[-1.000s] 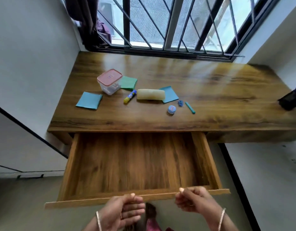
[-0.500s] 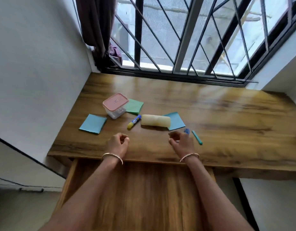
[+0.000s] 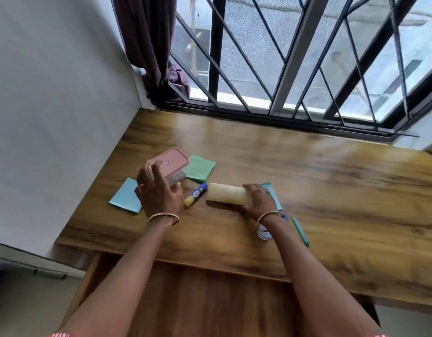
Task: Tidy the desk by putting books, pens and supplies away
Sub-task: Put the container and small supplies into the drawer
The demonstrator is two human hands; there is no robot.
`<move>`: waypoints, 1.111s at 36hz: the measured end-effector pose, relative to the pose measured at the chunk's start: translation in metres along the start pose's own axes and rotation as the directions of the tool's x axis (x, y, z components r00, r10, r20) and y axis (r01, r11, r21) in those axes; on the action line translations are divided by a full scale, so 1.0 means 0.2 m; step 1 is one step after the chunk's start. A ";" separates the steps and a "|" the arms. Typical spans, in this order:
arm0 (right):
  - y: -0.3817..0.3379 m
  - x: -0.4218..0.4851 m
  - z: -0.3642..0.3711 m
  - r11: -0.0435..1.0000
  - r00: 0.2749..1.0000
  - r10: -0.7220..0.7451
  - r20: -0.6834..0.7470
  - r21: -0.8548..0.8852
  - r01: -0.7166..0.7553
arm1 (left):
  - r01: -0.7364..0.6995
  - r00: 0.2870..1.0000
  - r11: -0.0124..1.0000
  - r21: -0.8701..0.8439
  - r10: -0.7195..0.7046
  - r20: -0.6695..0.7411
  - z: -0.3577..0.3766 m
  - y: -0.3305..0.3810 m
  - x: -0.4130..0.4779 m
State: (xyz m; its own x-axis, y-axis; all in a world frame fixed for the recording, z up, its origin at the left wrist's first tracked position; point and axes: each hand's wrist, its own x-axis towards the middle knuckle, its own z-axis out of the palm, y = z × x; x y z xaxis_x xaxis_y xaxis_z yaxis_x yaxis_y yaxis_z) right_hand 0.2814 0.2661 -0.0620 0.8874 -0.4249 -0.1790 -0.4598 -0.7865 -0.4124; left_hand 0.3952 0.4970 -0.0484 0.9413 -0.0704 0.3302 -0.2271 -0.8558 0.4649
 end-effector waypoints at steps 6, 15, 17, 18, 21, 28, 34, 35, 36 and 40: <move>0.04 -0.02 0.01 0.997 0.995 -0.048 -0.084 0.061 0.053 | 0.040 0.968 0.997 -0.068 -0.022 0.250 0.03 -0.10 0.19; 0.11 -0.22 0.03 0.953 0.942 -0.037 -0.332 0.273 0.133 | 0.030 0.989 0.971 -0.235 0.004 0.145 -0.01 -0.11 0.20; 0.12 -0.30 0.02 0.935 0.934 -0.010 -0.358 0.327 0.136 | 0.040 0.992 0.964 -0.262 -0.007 0.127 -0.03 -0.11 0.16; 0.12 -0.35 0.01 0.925 0.931 0.009 -0.365 0.357 0.131 | 0.038 0.993 0.962 -0.272 -0.007 0.115 -0.04 -0.11 0.14; 0.12 -0.51 0.00 0.886 0.917 0.074 -0.391 0.447 0.119 | 0.009 0.997 0.951 -0.309 0.013 0.072 -0.08 -0.12 0.05; 0.15 -0.95 0.01 0.811 0.949 0.140 -0.283 0.583 0.054 | -0.019 1.000 0.878 -0.479 0.020 -0.004 -0.20 -0.16 -0.26; 0.17 -1.33 0.11 0.810 0.981 0.193 -0.035 0.570 -0.139 | -0.026 0.999 0.812 -0.583 0.035 0.003 -0.34 -0.17 -0.49; 0.18 -1.39 0.14 0.818 0.978 0.205 0.026 0.544 -0.186 | -0.024 0.999 0.812 -0.584 0.042 0.017 -0.36 -0.18 -0.52; 0.18 -1.44 0.17 0.823 0.971 0.224 0.083 0.518 -0.234 | -0.024 0.998 0.810 -0.586 0.052 0.032 -0.37 -0.18 -0.55; 0.21 -1.59 0.34 0.803 0.902 0.392 0.182 0.411 -0.432 | 0.004 0.992 0.777 -0.630 0.076 0.100 -0.42 -0.17 -0.65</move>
State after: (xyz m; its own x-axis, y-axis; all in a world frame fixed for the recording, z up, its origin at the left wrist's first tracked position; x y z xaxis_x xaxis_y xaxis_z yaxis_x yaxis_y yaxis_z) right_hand -0.0170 0.3984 -0.0822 0.6262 -0.6096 -0.4860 -0.7384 -0.2637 -0.6207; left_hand 0.2601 0.5778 -0.0375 0.9414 -0.1864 0.2810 -0.3304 -0.3423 0.8796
